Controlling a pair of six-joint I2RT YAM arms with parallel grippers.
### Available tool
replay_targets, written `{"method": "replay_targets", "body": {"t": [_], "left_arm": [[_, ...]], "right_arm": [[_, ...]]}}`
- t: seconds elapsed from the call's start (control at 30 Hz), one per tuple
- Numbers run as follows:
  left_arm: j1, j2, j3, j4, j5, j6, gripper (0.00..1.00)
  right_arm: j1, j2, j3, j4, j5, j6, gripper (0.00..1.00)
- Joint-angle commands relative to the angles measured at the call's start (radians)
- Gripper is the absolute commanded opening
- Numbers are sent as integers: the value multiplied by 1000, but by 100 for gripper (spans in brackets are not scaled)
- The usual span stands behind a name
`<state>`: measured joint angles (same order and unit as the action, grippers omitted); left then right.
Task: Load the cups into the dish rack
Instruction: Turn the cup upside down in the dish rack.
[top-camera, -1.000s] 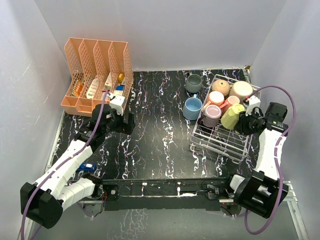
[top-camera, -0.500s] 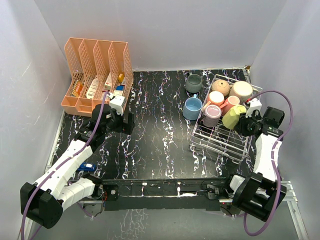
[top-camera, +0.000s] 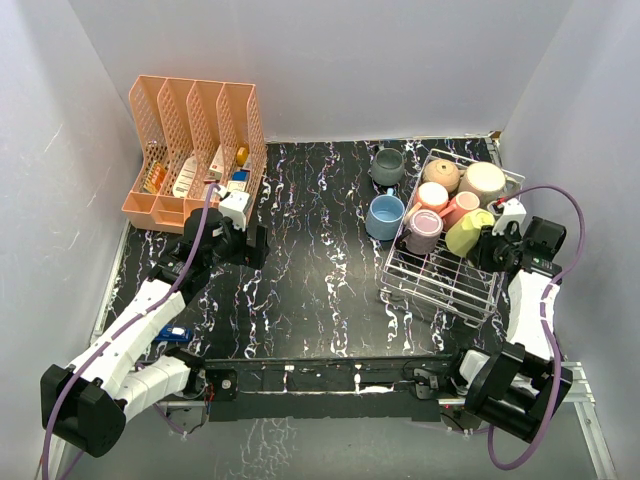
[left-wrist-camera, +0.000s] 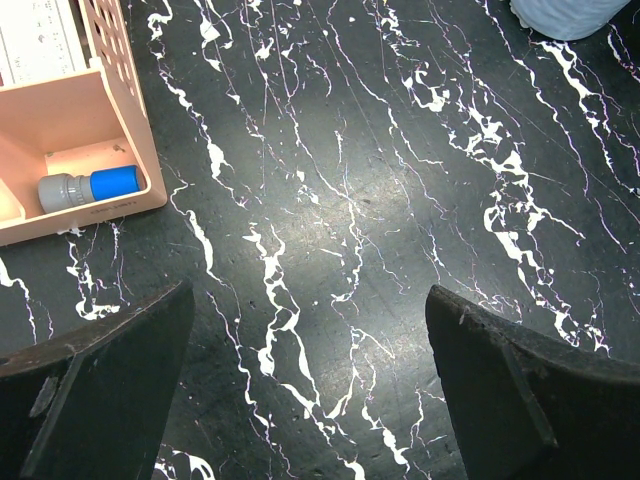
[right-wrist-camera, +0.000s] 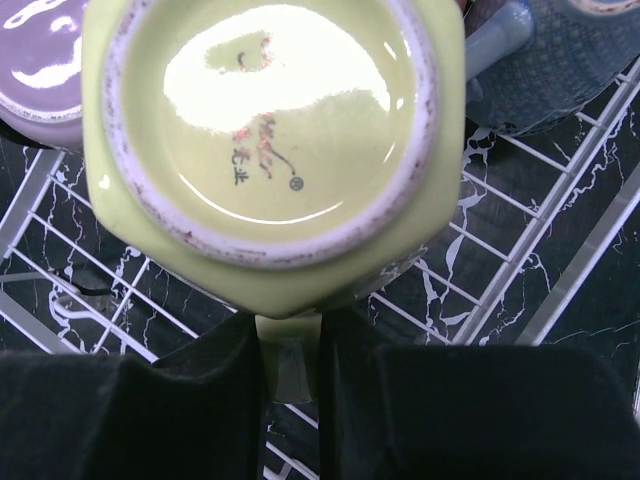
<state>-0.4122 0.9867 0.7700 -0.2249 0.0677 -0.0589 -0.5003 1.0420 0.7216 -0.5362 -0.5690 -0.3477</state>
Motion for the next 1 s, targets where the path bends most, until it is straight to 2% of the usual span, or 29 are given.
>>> {"method": "replay_targets", "body": {"t": [0.0,0.6,0.97], "left_arm": [[5,-9,-5,4,-3,11,97],[6,-6,-5,4,-2,11,97],[5,-10,-5,6,-2,12,97]], "right_arm": [[-4,-13,2,172,-21,37,8],[99,56,-3,227,73,56,8],[160,83,-26,262,162,66,13]]}}
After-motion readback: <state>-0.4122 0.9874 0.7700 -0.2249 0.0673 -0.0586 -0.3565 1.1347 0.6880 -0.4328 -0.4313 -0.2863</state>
